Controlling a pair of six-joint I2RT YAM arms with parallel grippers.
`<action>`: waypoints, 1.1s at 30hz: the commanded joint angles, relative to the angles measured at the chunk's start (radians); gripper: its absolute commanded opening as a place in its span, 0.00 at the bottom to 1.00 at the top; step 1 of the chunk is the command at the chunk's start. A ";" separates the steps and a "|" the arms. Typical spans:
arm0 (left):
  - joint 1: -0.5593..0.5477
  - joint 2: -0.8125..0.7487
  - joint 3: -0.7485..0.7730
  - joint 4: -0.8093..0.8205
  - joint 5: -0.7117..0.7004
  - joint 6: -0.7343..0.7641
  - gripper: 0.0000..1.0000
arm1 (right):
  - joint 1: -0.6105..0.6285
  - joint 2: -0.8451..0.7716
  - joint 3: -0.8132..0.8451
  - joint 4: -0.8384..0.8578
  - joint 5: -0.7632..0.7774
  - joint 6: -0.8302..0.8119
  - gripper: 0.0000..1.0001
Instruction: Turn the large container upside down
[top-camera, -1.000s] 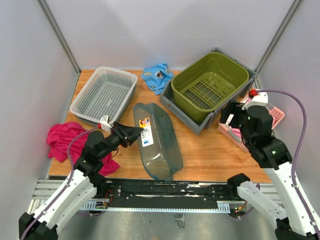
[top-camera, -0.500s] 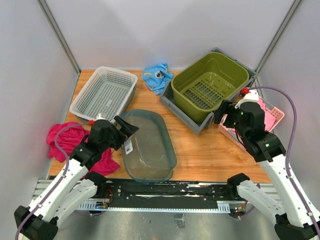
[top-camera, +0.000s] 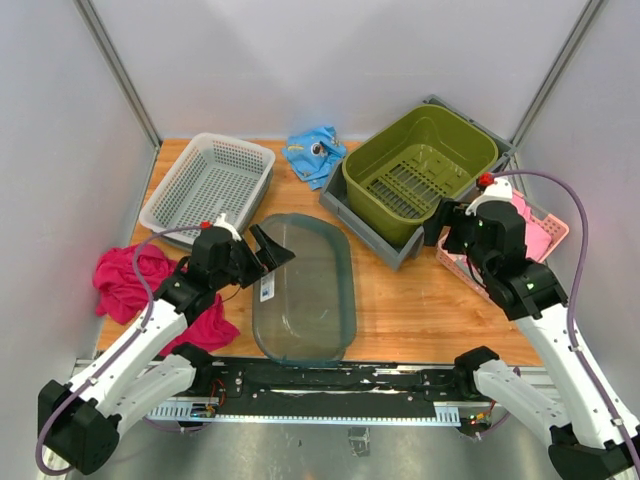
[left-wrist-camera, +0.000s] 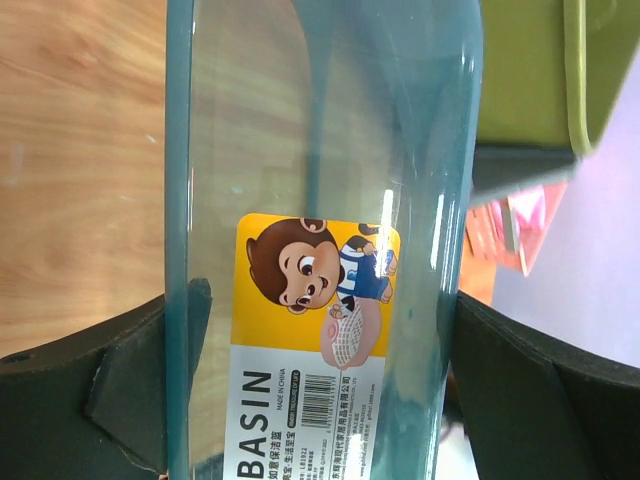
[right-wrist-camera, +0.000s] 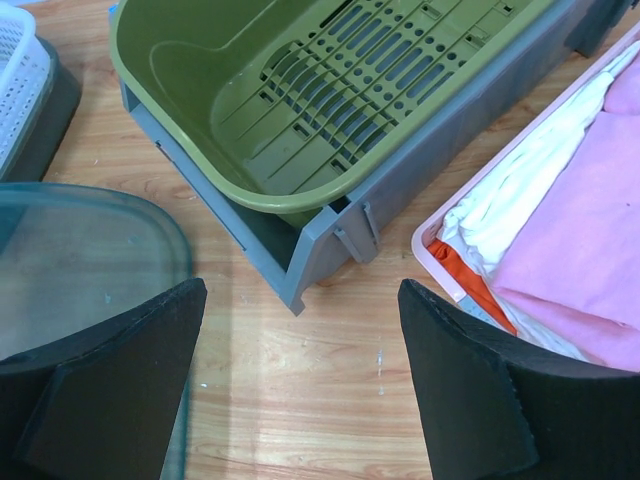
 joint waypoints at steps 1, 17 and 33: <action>-0.023 -0.017 -0.050 0.241 0.286 0.026 0.99 | -0.014 0.005 -0.001 0.036 -0.051 0.010 0.80; -0.012 -0.022 -0.034 0.497 0.448 -0.063 0.99 | 0.047 0.084 -0.023 0.134 -0.315 0.019 0.84; 0.128 0.105 0.229 0.004 0.197 0.245 0.99 | 0.074 0.053 -0.134 0.152 -0.312 0.040 0.84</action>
